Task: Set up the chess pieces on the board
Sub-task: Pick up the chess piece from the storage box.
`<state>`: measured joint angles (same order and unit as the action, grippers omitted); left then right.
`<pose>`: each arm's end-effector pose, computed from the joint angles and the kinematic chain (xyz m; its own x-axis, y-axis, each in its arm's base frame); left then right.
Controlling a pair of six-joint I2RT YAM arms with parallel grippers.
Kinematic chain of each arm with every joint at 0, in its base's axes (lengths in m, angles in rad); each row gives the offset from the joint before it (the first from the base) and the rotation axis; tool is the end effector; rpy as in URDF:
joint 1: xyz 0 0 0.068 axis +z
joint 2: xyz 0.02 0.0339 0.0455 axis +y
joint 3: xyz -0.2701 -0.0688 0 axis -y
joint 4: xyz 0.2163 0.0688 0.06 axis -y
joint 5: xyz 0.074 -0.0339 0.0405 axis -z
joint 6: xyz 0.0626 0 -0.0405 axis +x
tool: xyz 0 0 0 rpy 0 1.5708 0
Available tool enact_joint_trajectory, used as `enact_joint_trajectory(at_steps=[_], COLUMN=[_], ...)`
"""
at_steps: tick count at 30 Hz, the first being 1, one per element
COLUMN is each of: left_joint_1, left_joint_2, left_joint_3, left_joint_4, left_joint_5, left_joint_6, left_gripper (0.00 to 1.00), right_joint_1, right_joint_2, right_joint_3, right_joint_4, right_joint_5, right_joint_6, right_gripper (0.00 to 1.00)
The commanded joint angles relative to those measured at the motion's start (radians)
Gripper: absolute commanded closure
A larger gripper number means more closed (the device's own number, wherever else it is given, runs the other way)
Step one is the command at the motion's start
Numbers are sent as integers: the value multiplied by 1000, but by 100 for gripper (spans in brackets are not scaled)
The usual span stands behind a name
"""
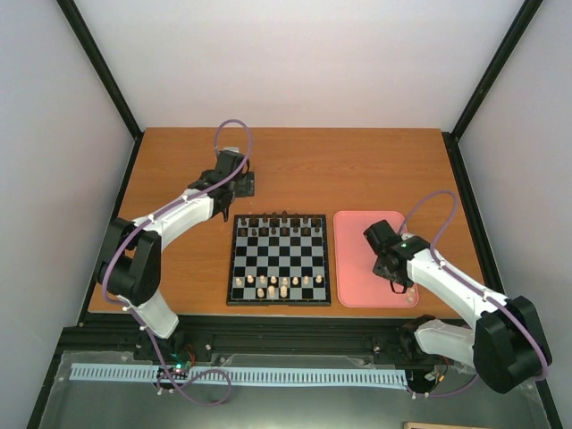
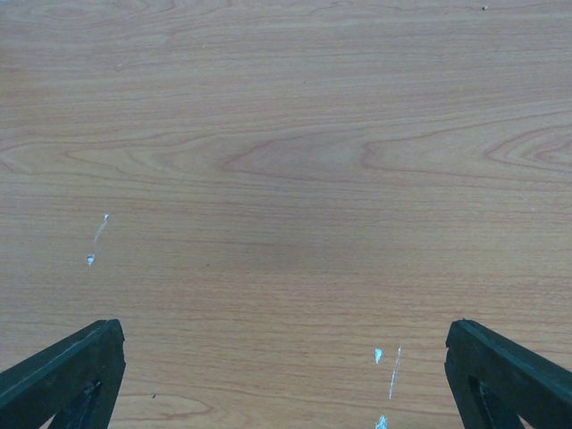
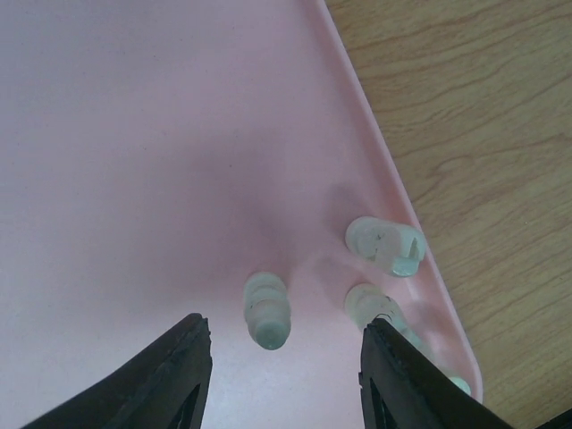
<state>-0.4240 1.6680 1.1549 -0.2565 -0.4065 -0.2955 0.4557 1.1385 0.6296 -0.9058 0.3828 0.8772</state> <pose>0.3370 -0.1250 0.2369 -0.6414 -0.0040 -0.7672 -0.0708 0.9960 0.0541 0.1409 0.0430 0.1753 -0.8409 0.3822 -0.3831 0.4544 0.8831 -0.1163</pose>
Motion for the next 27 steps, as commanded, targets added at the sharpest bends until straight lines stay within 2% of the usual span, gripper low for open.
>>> enact_joint_trajectory(at_steps=[1,15,17,27], left_joint_1=[-7,-7,-7,-7], left_joint_2=[-1,3,3,3], left_joint_3=[32,31,30,26], left_joint_4=[18,16,17,17], left_joint_5=[0,-17,-17,-24], left_joint_6=[3,4,4,4], left_gripper=[0,0,0,0], right_joint_1=[-23,-93,-93,-95], right_joint_2=[-8,21,21,45], right_joint_3=[-9,-49,-52,-49], right_joint_4=[49,147,148,163], right_joint_5=[-1,-45,-47,-38], right_joint_6=[-9,-83,-85,-93], right_gripper=[54,63,69,82])
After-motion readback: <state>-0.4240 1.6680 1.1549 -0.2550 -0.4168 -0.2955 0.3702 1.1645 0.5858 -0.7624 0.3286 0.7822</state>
